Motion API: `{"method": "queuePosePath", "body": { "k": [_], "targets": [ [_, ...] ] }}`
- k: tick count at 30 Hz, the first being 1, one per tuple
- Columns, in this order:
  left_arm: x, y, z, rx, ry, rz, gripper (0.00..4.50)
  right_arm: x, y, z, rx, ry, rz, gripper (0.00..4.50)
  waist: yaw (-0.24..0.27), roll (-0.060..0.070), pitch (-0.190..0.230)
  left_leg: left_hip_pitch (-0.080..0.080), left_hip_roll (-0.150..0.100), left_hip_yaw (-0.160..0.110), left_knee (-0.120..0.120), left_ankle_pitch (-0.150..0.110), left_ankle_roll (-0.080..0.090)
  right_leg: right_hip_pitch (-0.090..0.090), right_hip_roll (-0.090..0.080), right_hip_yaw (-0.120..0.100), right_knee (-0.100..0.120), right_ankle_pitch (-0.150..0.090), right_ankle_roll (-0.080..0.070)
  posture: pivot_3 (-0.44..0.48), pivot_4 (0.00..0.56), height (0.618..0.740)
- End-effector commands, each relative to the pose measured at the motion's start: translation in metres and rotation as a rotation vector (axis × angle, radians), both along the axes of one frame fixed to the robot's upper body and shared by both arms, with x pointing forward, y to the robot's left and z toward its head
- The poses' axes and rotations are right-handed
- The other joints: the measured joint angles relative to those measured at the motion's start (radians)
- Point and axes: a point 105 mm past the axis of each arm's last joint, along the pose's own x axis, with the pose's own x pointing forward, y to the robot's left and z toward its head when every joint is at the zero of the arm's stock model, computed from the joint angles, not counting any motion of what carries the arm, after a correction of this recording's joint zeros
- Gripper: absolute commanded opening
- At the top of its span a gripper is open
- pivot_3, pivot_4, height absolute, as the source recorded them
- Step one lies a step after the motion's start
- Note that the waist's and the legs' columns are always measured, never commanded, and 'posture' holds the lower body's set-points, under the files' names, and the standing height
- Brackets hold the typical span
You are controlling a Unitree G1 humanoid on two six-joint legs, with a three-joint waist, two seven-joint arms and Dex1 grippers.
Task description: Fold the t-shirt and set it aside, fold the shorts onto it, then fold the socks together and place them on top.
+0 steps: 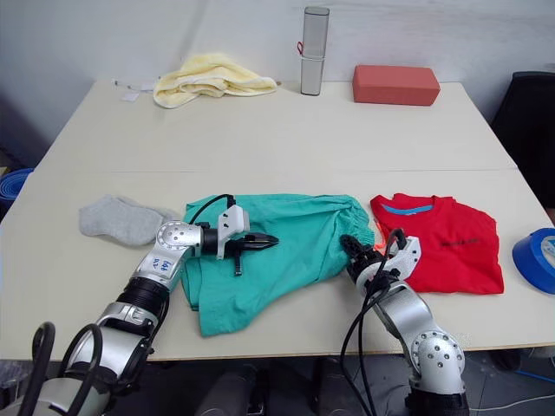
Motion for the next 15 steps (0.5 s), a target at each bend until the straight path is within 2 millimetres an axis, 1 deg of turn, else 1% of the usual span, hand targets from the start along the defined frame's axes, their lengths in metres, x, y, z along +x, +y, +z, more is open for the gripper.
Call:
{"method": "queuePosePath", "body": {
  "k": [1, 4, 5, 7, 8, 11, 15],
  "targets": [
    [0.001, 0.004, -0.004, 0.015, 0.009, 0.001, 0.00, 0.007, -0.003, 0.012, -0.065, -0.113, 0.009, 1.15, -0.004, 0.001, 0.000, 0.000, 0.000, 0.000, -0.001, 0.000, 0.000, 0.000, 0.000, 0.000, 0.000, 0.000, 0.000, 0.000, 0.150, 0.740],
    [0.004, 0.006, 0.002, -0.007, -0.008, 0.019, 0.00, 0.011, -0.015, 0.025, -0.214, -0.220, -0.023, 0.13, -0.006, 0.001, 0.000, 0.000, 0.000, 0.000, -0.001, 0.000, 0.000, 0.000, 0.000, 0.000, 0.000, 0.000, 0.000, 0.000, 0.150, 0.740],
    [0.005, 0.007, 0.006, -0.023, -0.013, 0.030, 0.00, 0.011, -0.019, 0.033, -0.281, -0.281, -0.035, 0.03, -0.005, 0.001, 0.000, 0.000, 0.000, 0.000, -0.001, 0.000, 0.000, 0.000, 0.000, 0.000, 0.000, 0.000, 0.000, 0.000, 0.150, 0.740],
    [0.008, 0.010, 0.014, -0.067, -0.017, 0.060, 0.00, 0.010, -0.023, 0.045, -0.393, -0.367, -0.035, 0.03, -0.005, 0.001, 0.000, -0.001, -0.001, 0.000, -0.001, 0.000, 0.000, -0.001, 0.000, 0.000, -0.001, 0.000, 0.000, 0.000, 0.150, 0.740],
    [0.009, 0.011, 0.019, -0.092, -0.014, 0.077, 0.00, 0.009, -0.030, 0.053, -0.454, -0.421, -0.065, 0.03, -0.006, 0.001, 0.001, -0.002, -0.001, 0.000, -0.001, 0.000, 0.000, -0.002, 0.000, 0.000, -0.001, 0.000, 0.000, 0.000, 0.150, 0.740],
    [0.007, 0.016, 0.029, -0.143, 0.006, 0.118, 0.00, 0.007, -0.042, 0.064, -0.547, -0.479, -0.117, 0.03, -0.006, 0.002, 0.001, -0.002, -0.001, 0.000, -0.002, 0.001, -0.001, -0.002, 0.000, -0.001, -0.001, 0.000, 0.000, 0.000, 0.150, 0.740],
    [-0.003, 0.019, 0.022, -0.126, 0.050, 0.140, 0.00, 0.003, -0.045, 0.072, -0.680, -0.549, -0.119, 0.03, -0.007, 0.002, 0.001, -0.002, -0.001, 0.000, -0.003, 0.001, -0.001, -0.002, 0.000, -0.001, -0.002, 0.000, 0.000, 0.000, 0.150, 0.740]
  ]
}}
